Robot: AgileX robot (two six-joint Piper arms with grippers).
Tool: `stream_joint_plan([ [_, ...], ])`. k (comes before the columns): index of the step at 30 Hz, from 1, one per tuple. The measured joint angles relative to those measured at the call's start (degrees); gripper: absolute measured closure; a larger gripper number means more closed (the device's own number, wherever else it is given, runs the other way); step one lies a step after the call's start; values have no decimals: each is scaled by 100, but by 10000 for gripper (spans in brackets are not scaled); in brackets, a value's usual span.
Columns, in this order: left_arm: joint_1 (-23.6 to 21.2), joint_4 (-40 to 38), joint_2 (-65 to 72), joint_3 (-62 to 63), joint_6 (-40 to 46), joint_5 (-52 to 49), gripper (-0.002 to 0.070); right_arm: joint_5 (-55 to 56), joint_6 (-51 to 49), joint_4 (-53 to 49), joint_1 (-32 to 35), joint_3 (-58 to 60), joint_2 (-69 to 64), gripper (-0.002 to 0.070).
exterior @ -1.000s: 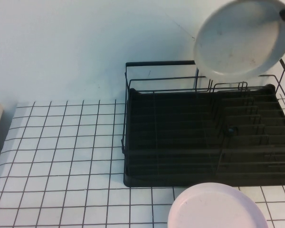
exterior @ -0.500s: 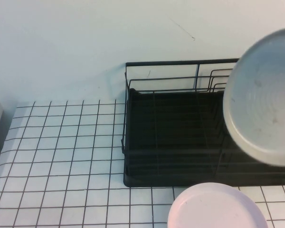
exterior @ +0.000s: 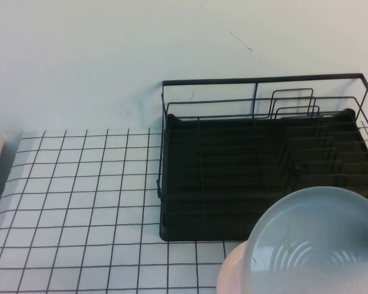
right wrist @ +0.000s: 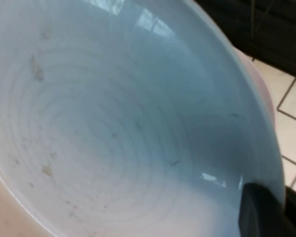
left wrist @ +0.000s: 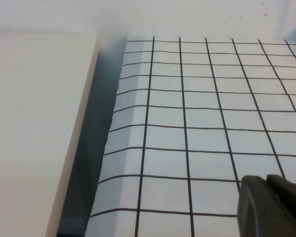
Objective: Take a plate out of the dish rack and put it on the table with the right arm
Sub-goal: Place the plate from the table
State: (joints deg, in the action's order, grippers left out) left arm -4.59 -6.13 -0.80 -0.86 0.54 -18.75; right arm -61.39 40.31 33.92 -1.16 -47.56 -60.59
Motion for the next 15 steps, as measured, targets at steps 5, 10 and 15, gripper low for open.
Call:
stream_joint_plan([
  [5, 0, 0, 0, 0, 0, 0, 677, 829, 584, 579, 0, 473, -635, 666],
  [10, 0, 0, 0, 0, 0, 0, 677, 1165, 1183, 974, 0, 473, -1560, 666],
  [15, 0, 0, 0, 0, 0, 0, 677, 1193, 1801, 1164, 0, 473, -2296, 666],
])
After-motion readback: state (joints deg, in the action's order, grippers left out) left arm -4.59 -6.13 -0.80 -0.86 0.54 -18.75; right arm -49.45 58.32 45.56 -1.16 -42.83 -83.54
